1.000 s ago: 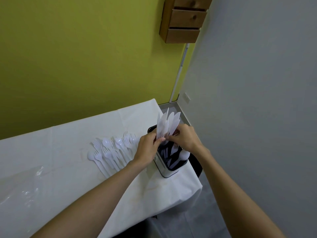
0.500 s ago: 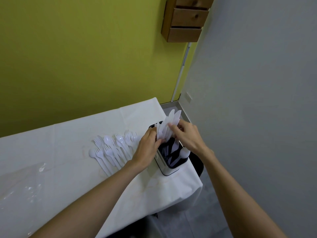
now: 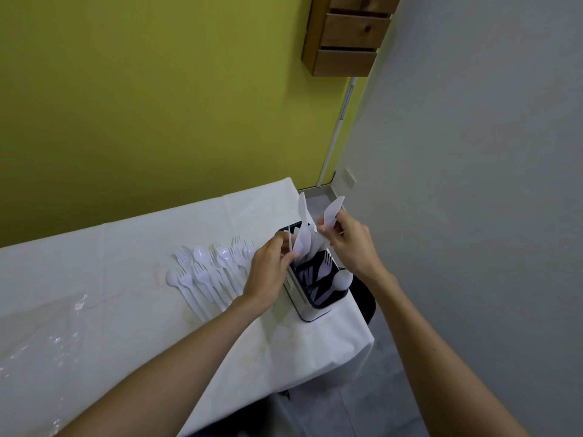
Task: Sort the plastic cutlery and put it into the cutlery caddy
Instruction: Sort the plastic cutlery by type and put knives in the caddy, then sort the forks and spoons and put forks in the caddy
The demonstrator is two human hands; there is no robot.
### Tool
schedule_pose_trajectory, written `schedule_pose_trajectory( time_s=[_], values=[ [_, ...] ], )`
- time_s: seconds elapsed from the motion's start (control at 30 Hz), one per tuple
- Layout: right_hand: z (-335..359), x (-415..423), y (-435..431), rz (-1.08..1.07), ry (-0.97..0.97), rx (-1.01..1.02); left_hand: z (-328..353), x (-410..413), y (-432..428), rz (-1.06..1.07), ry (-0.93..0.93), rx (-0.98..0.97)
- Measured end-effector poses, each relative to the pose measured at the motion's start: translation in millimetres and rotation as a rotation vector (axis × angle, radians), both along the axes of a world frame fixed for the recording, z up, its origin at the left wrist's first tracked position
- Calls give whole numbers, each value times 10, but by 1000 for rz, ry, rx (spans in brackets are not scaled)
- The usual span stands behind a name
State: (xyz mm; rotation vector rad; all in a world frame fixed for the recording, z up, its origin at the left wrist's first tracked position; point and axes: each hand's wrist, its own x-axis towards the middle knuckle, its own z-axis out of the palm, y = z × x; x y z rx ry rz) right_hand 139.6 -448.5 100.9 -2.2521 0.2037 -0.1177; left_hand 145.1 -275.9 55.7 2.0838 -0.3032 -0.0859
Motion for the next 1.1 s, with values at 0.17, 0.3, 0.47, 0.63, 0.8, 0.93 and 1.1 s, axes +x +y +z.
schedule_pose_trajectory(
  time_s=[0.17,0.3,0.47,0.63,0.8,0.93,1.1],
  values=[
    [-36,19,40,-35,49,-98,-19,3,-7,48,16,-16],
    [15,46,83,-18,50,-162,-10,14,2,71,47,-67],
    [-75,2,69,-95,-133,-153,10,-20,39,61,49,-130],
    [-177,-33,55,-11,-91,-194,15,-18,56,85,104,-154],
    [-116,-30,139,-111,-176,-119,-24,-17,93,82,119,-146],
    [-180,61,151,4,-128,-223,-74,-16,120,57,86,-121],
    [-181,27,222,-18,-135,-200,-125,-12,177,47,15,-68]
  ],
)
